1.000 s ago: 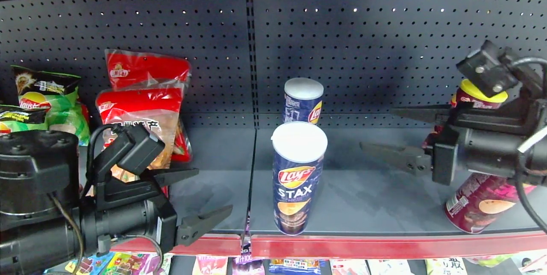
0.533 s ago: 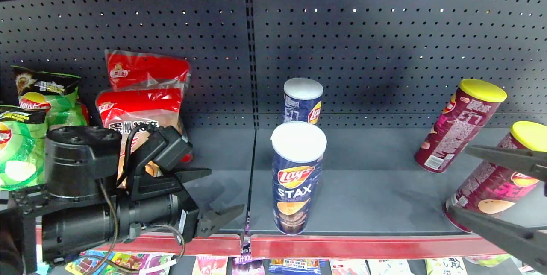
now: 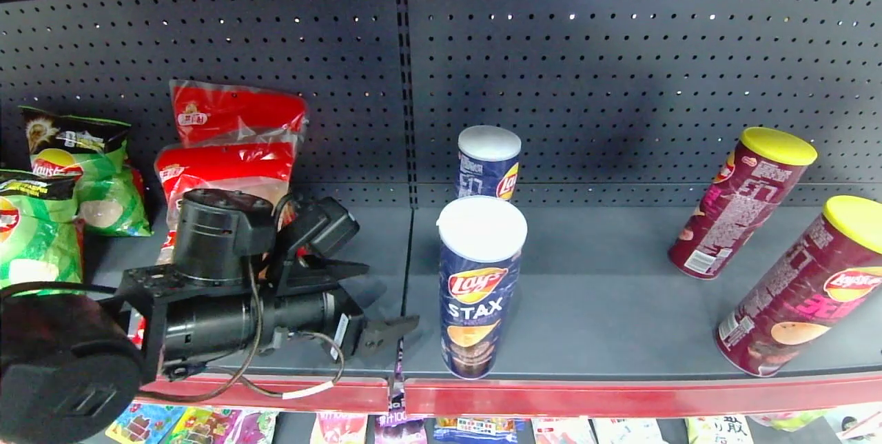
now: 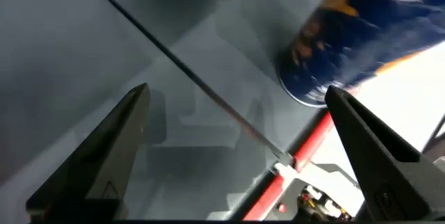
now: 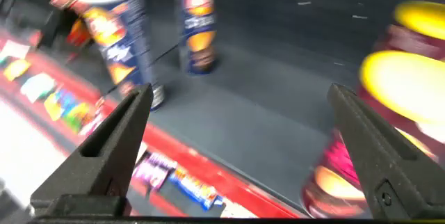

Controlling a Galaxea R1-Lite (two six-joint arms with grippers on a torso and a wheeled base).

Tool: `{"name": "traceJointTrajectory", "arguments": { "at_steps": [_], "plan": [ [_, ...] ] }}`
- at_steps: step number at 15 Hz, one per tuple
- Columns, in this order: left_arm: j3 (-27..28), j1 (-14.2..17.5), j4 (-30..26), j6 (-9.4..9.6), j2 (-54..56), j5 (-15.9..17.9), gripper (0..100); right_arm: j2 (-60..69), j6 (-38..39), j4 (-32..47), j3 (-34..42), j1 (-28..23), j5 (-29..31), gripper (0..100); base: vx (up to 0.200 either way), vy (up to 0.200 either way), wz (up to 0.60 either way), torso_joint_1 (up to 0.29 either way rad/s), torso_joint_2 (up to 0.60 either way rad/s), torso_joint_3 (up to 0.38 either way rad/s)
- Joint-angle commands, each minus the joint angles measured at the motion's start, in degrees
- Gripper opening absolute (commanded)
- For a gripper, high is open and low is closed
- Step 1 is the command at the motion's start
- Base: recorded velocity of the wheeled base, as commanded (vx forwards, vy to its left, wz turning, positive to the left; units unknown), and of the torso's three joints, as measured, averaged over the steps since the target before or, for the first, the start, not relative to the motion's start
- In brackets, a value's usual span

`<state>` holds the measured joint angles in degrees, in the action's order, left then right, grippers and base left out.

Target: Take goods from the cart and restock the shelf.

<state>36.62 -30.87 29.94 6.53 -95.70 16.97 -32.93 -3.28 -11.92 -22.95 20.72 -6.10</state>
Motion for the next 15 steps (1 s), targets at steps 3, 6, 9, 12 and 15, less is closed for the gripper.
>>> {"name": "traceJointTrajectory", "arguments": {
  "at_steps": [3, 6, 9, 12, 15],
  "plan": [
    [3.9, -0.1, -0.1, 0.85, -6.0, 0.0, 100, 2.0, 0.3, -0.1, -0.1, -2.2, 0.1, 100, 0.000, 0.000, 0.00, 0.000, 0.00, 0.000],
    [5.5, -1.2, -0.1, 1.20, -7.4, -0.1, 100, 2.1, 1.3, 0.0, -0.1, -2.5, 0.6, 100, 0.000, 0.000, 0.00, 0.000, 0.00, 0.000],
    [5.8, -1.3, -0.1, 1.20, -7.8, 0.0, 100, 2.0, 1.5, 0.0, -0.1, -2.4, 0.6, 100, 0.000, 0.000, 0.00, 0.000, 0.00, 0.000],
    [6.0, -1.4, 0.0, 1.20, -7.7, 0.0, 100, 1.8, 1.5, 0.0, -0.1, -2.5, 0.6, 100, 0.000, 0.000, 0.00, 0.000, 0.00, 0.000],
    [6.0, -1.7, 0.0, 1.20, -7.8, 0.0, 100, 1.8, 1.5, 0.0, 0.0, -2.4, 0.6, 100, 0.000, 0.000, 0.00, 0.000, 0.00, 0.000]
  ]
}}
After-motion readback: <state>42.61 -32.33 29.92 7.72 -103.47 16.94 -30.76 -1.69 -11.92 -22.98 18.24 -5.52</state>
